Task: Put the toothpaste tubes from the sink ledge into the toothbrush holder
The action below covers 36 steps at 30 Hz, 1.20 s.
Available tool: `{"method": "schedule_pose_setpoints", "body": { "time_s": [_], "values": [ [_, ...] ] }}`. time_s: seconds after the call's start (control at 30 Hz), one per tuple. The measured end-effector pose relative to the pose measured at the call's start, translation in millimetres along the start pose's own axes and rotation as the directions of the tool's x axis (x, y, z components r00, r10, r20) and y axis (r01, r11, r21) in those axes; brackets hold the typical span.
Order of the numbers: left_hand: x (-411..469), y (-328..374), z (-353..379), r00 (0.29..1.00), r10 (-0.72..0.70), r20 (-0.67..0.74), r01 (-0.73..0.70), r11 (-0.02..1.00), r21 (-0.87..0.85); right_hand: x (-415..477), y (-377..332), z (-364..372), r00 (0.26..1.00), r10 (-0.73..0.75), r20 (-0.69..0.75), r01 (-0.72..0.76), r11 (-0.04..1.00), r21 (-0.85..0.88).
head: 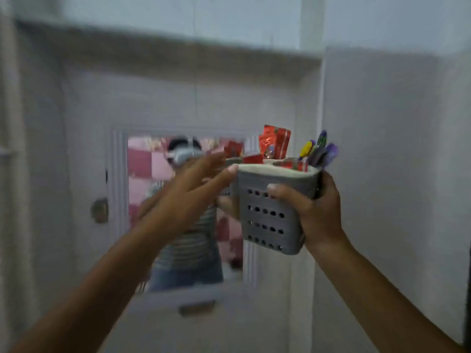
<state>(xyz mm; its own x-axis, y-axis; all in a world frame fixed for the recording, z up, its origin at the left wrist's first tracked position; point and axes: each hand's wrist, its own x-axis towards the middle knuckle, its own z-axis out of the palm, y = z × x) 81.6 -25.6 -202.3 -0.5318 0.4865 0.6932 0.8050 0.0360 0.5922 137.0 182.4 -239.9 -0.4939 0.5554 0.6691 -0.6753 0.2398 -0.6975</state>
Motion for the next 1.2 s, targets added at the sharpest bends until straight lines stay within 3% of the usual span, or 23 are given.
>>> {"method": "schedule_pose_setpoints", "body": {
  "time_s": [0.07, 0.13, 0.23, 0.37, 0.43, 0.57, 0.73, 0.9, 1.07, 1.2],
  "values": [
    [46.0, 23.9, -33.6, 0.989, 0.109, -0.097, -0.063, 0.918, 0.391, 55.5, -50.7, 16.4, 0.999, -0.032, -0.017, 0.032, 0.999, 0.026],
    [87.1, 39.8, -65.4, 0.947, 0.271, -0.173, -0.054, 0.663, 0.746, 106.8, -100.1, 34.5, 0.999, -0.031, -0.039, 0.034, 0.997, 0.07],
    [137.4, 42.5, -103.6, 0.914, 0.372, -0.164, 0.004, 0.395, 0.919, 171.2, -163.8, 63.6, 0.993, -0.05, -0.107, 0.056, 0.997, 0.052],
    [180.1, 34.3, -138.3, 0.938, 0.31, -0.158, 0.091, 0.219, 0.971, 224.0, -211.7, 98.8, 0.948, -0.197, -0.249, 0.17, 0.978, -0.124],
    [191.0, 31.0, -149.7, 0.944, 0.293, -0.153, 0.094, 0.205, 0.974, 243.8, -222.2, 113.1, 0.93, -0.238, -0.282, 0.171, 0.955, -0.242],
    [195.8, 22.6, -157.4, 0.941, 0.301, -0.152, 0.062, 0.288, 0.956, 277.6, -212.2, 134.6, 0.912, -0.245, -0.329, 0.106, 0.916, -0.387],
    [199.5, 19.6, -163.5, 0.95, 0.281, -0.134, 0.031, 0.341, 0.939, 307.4, -175.7, 143.3, 0.891, -0.234, -0.39, 0.048, 0.901, -0.431],
    [200.3, 17.8, -165.8, 0.951, 0.282, -0.127, 0.018, 0.361, 0.933, 318.4, -158.3, 145.3, 0.907, -0.296, -0.3, 0.088, 0.83, -0.551],
    [196.5, 27.6, -161.4, 0.968, 0.215, -0.128, 0.048, 0.343, 0.938, 298.9, -128.3, 141.4, 0.934, -0.339, -0.109, 0.158, 0.667, -0.728],
    [177.5, 39.0, -150.5, 0.964, 0.228, -0.138, 0.058, 0.325, 0.944, 251.6, -113.8, 136.8, 0.912, -0.41, -0.005, 0.275, 0.619, -0.736]
  ]
}}
